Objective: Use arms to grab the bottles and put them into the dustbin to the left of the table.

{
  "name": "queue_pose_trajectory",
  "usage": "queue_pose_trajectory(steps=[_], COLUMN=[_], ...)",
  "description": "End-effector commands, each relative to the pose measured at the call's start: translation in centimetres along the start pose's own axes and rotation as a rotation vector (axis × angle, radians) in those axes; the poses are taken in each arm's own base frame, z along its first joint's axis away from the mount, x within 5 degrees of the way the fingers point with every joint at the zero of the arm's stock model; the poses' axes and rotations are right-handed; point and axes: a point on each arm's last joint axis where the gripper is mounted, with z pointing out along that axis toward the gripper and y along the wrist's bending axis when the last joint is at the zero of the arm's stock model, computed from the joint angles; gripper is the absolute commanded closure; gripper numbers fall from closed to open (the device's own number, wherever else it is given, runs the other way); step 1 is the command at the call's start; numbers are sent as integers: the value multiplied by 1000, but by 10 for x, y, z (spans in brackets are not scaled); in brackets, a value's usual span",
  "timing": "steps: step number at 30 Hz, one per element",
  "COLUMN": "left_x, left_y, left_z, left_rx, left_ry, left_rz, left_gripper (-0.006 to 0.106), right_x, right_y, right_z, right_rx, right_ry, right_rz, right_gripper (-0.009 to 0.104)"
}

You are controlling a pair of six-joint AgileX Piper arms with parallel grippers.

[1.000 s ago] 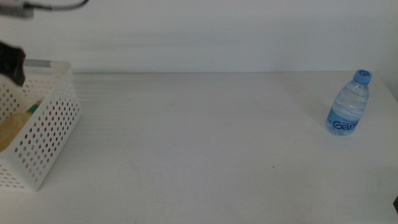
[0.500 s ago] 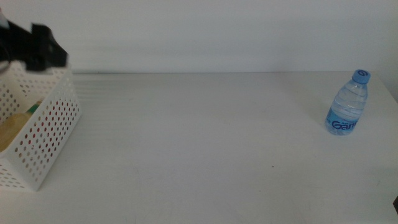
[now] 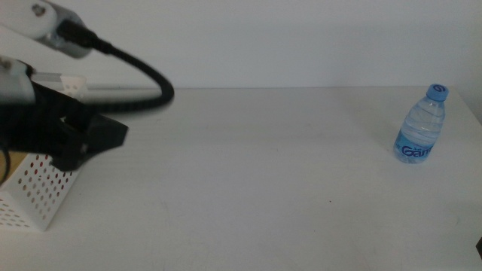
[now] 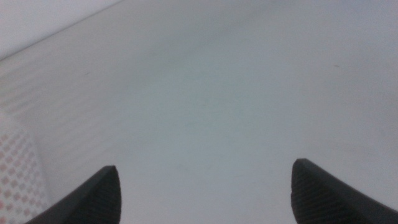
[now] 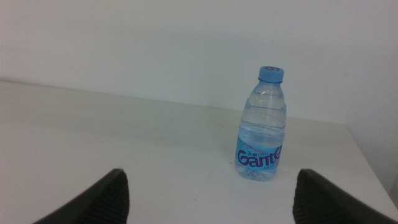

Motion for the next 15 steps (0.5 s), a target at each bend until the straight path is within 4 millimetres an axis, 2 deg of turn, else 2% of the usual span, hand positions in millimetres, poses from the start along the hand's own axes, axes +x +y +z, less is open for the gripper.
queue_pose_trajectory(steps=[1,9,15], left_x=[-9,25,61], left_y=[-8,-36,-50], left_z=[-10,0,14], left_rx=[17,34,62], left_ry=[-126,-322,-412], left_rz=[3,71,-7], left_gripper=[10,10,10], right_x=[-11,-11,-11], right_y=[-1,-1,-1], right_z=[-3,-3,-3], right_rx=[11,11,11], right_ry=[-110,-110,-110], right_rz=[-17,-17,-17], right_gripper=[24,24,24])
